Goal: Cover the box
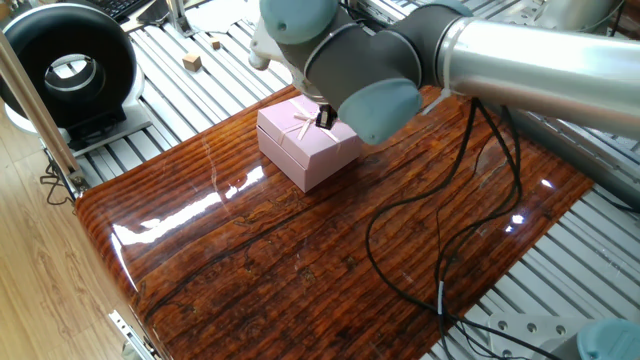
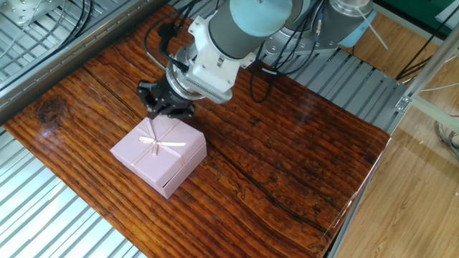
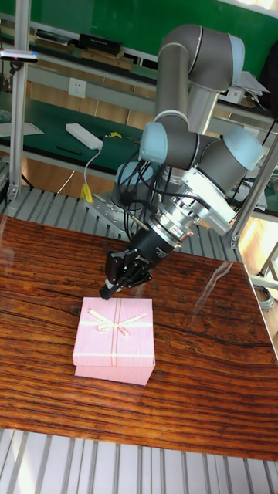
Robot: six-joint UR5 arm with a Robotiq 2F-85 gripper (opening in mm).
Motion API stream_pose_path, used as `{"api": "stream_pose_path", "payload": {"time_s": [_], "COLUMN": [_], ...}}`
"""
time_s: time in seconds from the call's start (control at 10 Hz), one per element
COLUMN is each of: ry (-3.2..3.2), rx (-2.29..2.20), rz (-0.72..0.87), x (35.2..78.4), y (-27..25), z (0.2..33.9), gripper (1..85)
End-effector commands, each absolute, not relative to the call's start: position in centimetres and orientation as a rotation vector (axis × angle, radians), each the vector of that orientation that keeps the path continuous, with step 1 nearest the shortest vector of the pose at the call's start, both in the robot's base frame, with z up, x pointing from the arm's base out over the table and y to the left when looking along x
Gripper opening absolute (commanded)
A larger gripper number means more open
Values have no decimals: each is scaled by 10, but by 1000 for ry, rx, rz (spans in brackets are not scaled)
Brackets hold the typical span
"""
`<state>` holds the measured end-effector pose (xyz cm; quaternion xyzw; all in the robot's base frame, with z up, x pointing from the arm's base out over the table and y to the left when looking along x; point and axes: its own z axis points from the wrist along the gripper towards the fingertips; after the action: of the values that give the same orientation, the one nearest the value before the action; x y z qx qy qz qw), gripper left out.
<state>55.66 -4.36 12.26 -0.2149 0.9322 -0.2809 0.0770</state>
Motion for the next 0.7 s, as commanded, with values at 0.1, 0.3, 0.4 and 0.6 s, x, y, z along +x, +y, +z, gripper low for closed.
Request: {"api": "stream_pose_path", "payload": {"time_s": [0.1,0.3,0.4,0.6], "ry": [2750,2700,2683,2664], "rx": [-646,-694,-712,-744], "rz": [-918,-918,-917,-918], "x": [559,563,567,572], "y": [-61,-74,-78,-83], "z": [128,120,119,118], "gripper": [13,20,20,20]}}
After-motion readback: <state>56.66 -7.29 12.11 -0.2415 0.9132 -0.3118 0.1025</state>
